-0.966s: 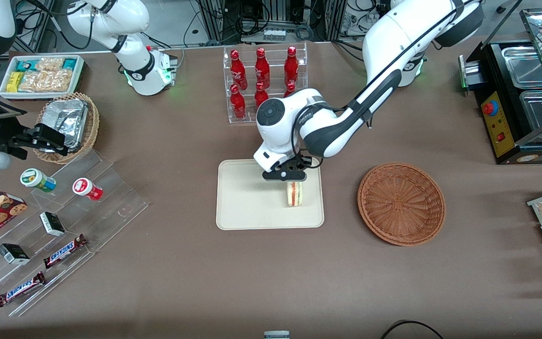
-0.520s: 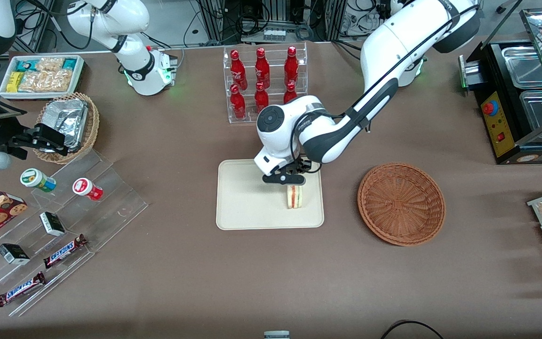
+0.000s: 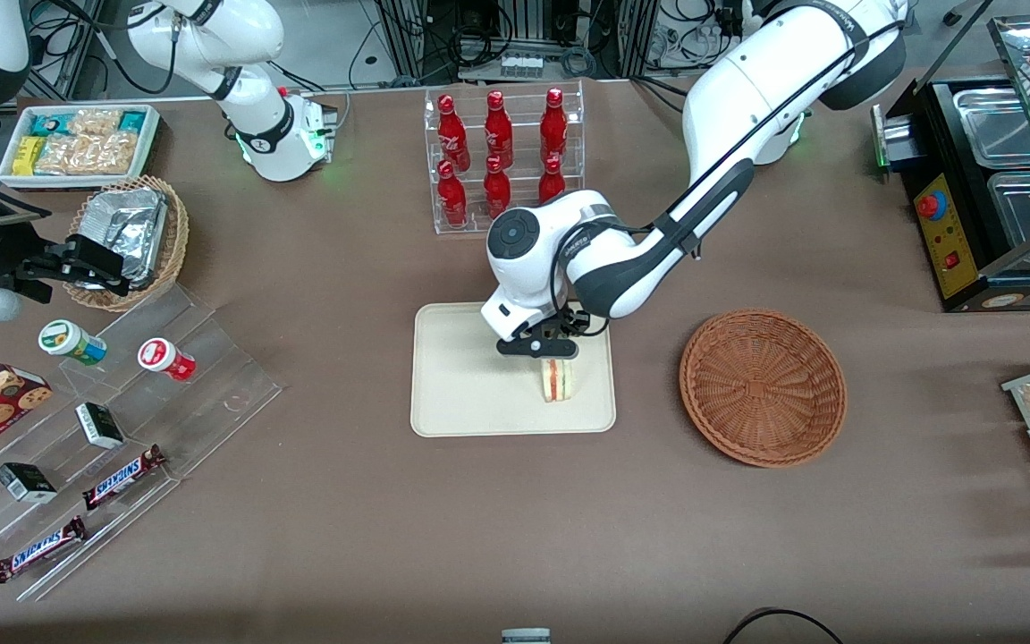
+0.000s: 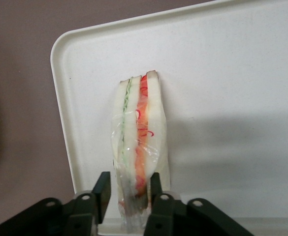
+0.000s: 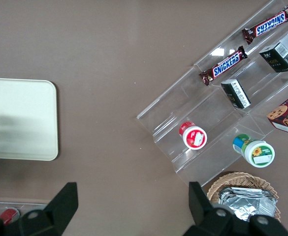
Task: Place sandwich from basket to tray
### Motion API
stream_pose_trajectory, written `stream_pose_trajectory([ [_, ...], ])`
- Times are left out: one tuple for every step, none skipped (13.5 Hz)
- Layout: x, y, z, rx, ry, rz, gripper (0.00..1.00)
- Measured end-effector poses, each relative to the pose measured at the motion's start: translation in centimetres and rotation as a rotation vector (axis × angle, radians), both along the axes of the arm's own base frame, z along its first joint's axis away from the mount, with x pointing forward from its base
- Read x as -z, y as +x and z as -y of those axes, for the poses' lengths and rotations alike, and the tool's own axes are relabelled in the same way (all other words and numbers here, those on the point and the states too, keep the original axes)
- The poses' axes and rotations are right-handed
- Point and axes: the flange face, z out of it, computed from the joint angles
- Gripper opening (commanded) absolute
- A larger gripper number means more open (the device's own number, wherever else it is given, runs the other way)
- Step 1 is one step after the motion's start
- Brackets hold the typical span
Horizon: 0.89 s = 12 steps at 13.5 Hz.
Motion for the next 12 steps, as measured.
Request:
stream_pose_trajectory([
  [-0.1,0.0,0.1,-0.005,-0.001,0.002,1.00],
  [-0.2,0.0,0.2,-0.012,-0.004,0.005,1.00],
  [-0.5,0.3,0.2,-0.022,-0.009,0.011,1.00],
  [-0.9,0.6,0.2,-0.037,-0.015,0.017,1.00],
  [-1.2,0.9,0.2,-0.054,-0.020,0.024,1.00],
  [-1.5,1.1,0.2,-0.066,-0.019,0.026,1.00],
  [-1.7,1.2,0.0,-0.075,-0.005,0.024,1.00],
  [-2.0,1.4,-0.3,-0.087,0.018,0.019,1.00],
  [-2.7,1.7,-0.6,-0.107,0.046,0.014,1.00],
  [-3.7,2.1,-1.0,-0.132,0.070,0.012,1.00],
  [-4.9,2.6,-1.2,-0.157,0.075,0.010,1.00],
  [-6.3,3.1,-1.2,-0.182,0.057,0.004,1.00],
])
